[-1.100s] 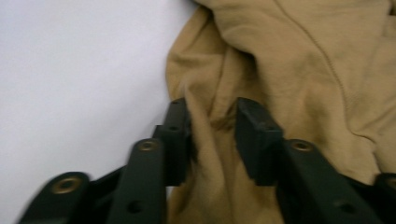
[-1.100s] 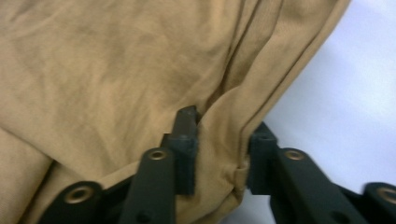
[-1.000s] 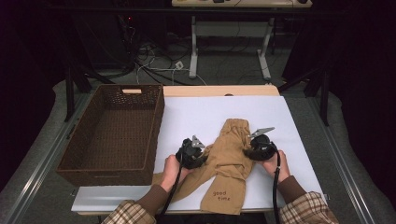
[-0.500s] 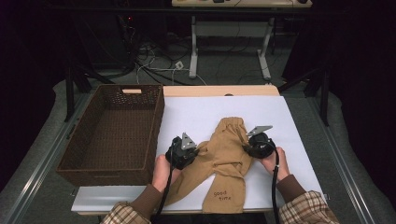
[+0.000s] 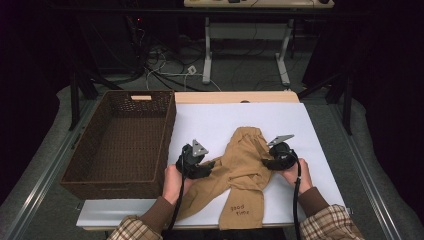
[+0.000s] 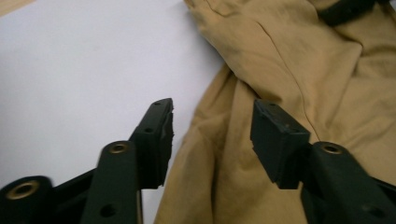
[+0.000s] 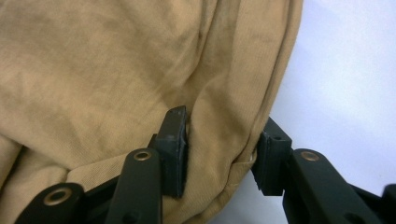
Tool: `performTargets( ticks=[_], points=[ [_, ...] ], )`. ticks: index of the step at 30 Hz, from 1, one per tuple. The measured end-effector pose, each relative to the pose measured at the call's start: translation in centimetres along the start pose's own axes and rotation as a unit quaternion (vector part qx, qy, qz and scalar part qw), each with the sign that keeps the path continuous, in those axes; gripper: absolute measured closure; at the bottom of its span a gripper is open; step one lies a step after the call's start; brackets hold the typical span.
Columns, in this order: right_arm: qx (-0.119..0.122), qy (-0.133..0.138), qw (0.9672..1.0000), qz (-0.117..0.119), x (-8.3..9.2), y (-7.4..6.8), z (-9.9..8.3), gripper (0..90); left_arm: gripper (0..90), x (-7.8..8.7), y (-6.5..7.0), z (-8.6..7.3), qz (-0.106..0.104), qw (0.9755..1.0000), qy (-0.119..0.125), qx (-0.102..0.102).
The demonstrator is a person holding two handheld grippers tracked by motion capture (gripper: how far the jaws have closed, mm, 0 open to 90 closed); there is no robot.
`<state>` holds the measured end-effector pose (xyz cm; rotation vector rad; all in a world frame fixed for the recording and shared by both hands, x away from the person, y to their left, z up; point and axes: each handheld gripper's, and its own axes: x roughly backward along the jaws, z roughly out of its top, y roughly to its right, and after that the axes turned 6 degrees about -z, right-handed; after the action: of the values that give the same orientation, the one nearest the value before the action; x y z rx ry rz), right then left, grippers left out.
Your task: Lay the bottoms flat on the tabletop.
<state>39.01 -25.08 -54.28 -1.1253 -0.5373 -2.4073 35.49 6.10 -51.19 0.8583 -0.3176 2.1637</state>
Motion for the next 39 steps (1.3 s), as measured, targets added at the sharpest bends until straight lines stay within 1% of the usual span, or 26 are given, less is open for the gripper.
performTargets(
  ticks=[2,4,5,6,7,8,9,11,15,16,17,19,20,23,24,25,26,27,28,29,30,33,36,37,39],
  points=[
    [0.000,0.001,1.0000,0.001,-0.1,0.0,0.0,61.3,47.1,-0.3,-0.1,0.1,0.006,1.0000,0.003,0.004],
    [0.000,-0.001,1.0000,0.000,-0.1,0.0,0.0,61.7,47.5,-0.8,-0.4,0.0,0.009,0.9999,-0.007,0.005],
    [0.000,0.001,1.0000,0.000,-0.1,0.0,0.0,61.9,47.6,-1.2,-0.4,0.0,0.007,0.9998,-0.014,0.008],
    [0.000,-0.001,1.0000,0.000,-0.1,0.1,0.0,62.0,47.6,-1.6,-0.5,-0.1,0.003,0.9996,-0.026,0.008],
    [-0.002,-0.002,1.0000,0.001,-0.1,0.1,0.0,62.2,47.6,-2.0,-0.6,-0.1,-0.003,0.9990,-0.044,0.009],
    [0.000,-0.002,1.0000,0.002,-0.1,0.2,0.0,62.4,47.7,-2.4,-0.6,-0.3,-0.006,0.9985,-0.054,0.009],
    [-0.001,-0.002,1.0000,0.003,-0.1,0.2,0.0,62.5,47.7,-2.7,-0.6,-0.4,-0.008,0.9982,-0.059,0.011],
    [-0.001,-0.003,1.0000,0.005,-0.2,0.3,0.0,62.6,47.0,-3.3,-0.6,-0.6,-0.021,0.9966,-0.078,0.014],
    [0.003,0.001,1.0000,0.005,-0.5,0.1,0.4,63.3,45.5,-3.9,-0.4,-1.2,-0.026,0.9950,-0.095,0.015],
    [0.007,0.001,1.0000,0.005,-0.5,0.1,0.5,63.3,45.6,-4.0,-0.3,-1.3,-0.024,0.9950,-0.096,0.016],
    [0.005,-0.001,1.0000,0.005,-0.6,0.0,0.6,63.3,44.9,-4.1,-0.3,-1.4,-0.022,0.9955,-0.091,0.016],
    [0.006,0.002,1.0000,0.008,-0.7,0.1,0.6,62.9,45.7,-4.1,-0.3,-1.4,-0.022,0.9956,-0.090,0.012],
    [0.006,0.002,0.9999,0.008,-0.7,0.1,0.6,62.9,46.5,-4.1,-0.4,-1.4,-0.022,0.9960,-0.085,0.014],
    [0.000,0.002,1.0000,0.010,-0.7,0.1,0.5,63.1,44.8,-4.1,-0.7,-1.4,-0.013,0.9971,-0.071,0.025],
    [0.002,0.002,1.0000,0.008,-0.7,0.1,0.5,63.5,45.0,-4.2,-0.8,-1.4,-0.016,0.9967,-0.074,0.028],
    [0.002,0.001,1.0000,0.008,-0.6,0.1,0.5,64.9,45.2,-4.3,-0.9,-1.5,-0.021,0.9968,-0.070,0.032],
    [0.002,0.001,0.9999,0.010,-0.6,0.0,0.5,67.4,48.8,-4.3,-0.9,-1.5,-0.027,0.9967,-0.068,0.036],
    [0.003,0.002,0.9999,0.014,-0.6,0.0,0.4,70.2,52.2,-4.4,-0.8,-1.5,-0.034,0.9969,-0.064,0.033],
    [0.003,0.003,0.9998,0.017,-0.7,-0.1,0.4,72.2,59.5,-4.4,-0.6,-1.6,-0.040,0.9970,-0.060,0.029],
    [0.007,0.002,0.9998,0.019,-0.7,-0.1,0.5,73.8,65.6,-4.4,-0.5,-1.7,-0.041,0.9974,-0.056,0.020],
    [0.007,0.002,0.9998,0.020,-0.7,-0.2,0.5,74.8,69.6,-4.4,-0.3,-1.7,-0.043,0.9975,-0.054,0.014],
    [0.007,0.002,0.9997,0.021,-0.6,-0.2,0.4,78.1,80.4,-4.3,-0.2,-1.8,-0.047,0.9976,-0.051,0.008],
    [0.015,0.006,0.9997,0.019,-0.6,-0.4,0.5,80.6,83.9,-4.1,-0.2,-1.7,-0.044,0.9979,-0.048,0.000],
    [0.020,0.002,0.9997,0.015,-0.5,-0.4,0.6,81.0,84.3,-3.9,-0.2,-1.6,-0.042,0.9981,-0.044,-0.001],
    [0.022,0.004,0.9997,0.011,-0.3,-0.4,0.6,81.3,84.8,-3.3,-0.2,-1.4,-0.035,0.9989,-0.030,-0.003]
  ],
)
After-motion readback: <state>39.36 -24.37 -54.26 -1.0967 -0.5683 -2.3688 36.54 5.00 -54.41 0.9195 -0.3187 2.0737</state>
